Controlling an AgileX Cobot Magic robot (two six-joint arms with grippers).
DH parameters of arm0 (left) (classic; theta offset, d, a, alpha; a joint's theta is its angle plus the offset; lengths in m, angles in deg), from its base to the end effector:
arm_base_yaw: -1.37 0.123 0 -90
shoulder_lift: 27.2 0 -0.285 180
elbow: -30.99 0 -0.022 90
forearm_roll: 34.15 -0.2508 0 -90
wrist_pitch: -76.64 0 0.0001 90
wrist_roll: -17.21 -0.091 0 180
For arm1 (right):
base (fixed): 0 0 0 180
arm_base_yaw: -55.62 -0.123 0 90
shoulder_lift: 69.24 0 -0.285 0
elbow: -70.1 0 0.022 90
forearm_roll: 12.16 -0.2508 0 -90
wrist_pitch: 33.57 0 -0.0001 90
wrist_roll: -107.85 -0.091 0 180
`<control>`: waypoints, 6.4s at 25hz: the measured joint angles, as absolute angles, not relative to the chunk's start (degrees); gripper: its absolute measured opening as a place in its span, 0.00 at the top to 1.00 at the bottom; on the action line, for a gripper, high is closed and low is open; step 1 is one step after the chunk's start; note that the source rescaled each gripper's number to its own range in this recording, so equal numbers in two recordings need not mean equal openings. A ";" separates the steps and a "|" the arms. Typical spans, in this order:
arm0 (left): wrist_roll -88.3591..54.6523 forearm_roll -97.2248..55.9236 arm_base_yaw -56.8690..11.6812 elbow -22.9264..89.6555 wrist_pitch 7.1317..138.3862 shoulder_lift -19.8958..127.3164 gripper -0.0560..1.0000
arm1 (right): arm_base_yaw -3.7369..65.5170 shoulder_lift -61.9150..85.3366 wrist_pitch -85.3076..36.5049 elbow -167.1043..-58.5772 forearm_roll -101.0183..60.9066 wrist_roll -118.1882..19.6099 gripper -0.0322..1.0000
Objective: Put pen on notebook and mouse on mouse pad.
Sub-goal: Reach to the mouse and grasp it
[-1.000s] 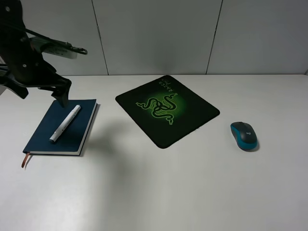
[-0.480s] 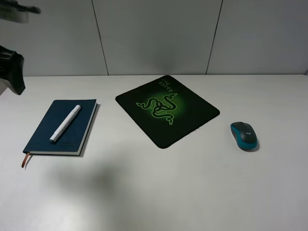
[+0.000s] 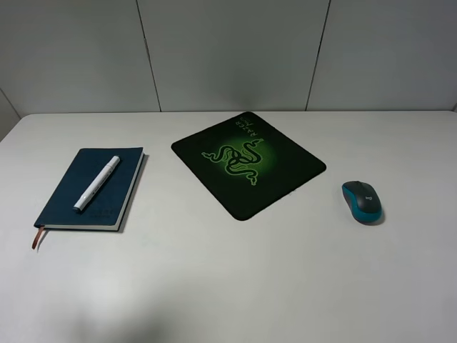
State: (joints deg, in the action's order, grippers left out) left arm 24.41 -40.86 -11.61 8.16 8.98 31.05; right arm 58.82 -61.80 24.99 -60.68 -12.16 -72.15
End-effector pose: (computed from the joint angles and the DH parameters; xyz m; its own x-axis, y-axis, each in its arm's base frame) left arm 0.1400 -0.0222 0.3487 -0.8427 0.1117 -0.5267 0.1006 0.9937 0.0498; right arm -0.0029 0.0002 0.2773 -0.4254 0.0238 -0.9047 0.0558 0.9984 0.0000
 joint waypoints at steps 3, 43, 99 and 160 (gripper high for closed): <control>24.41 -37.99 -11.61 4.71 8.98 24.22 0.00 | 58.76 -61.80 24.99 -60.68 -12.16 -72.15 0.00; 12.57 -31.16 -6.28 -18.31 15.72 -19.84 0.00 | 58.76 -61.80 24.99 -60.68 -12.16 -72.15 0.00; 12.51 -31.33 -6.28 -18.31 15.85 -19.84 0.00 | 58.76 -34.30 22.16 -72.97 -12.81 -72.15 0.00; 12.51 -31.27 -6.28 -18.31 15.85 -19.84 0.00 | 49.97 45.55 2.57 -88.38 -19.95 -69.15 0.00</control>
State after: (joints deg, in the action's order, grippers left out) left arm 12.51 -31.27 -6.28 -18.31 15.85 -19.84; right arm 49.97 45.55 2.57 -88.38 -19.95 -69.15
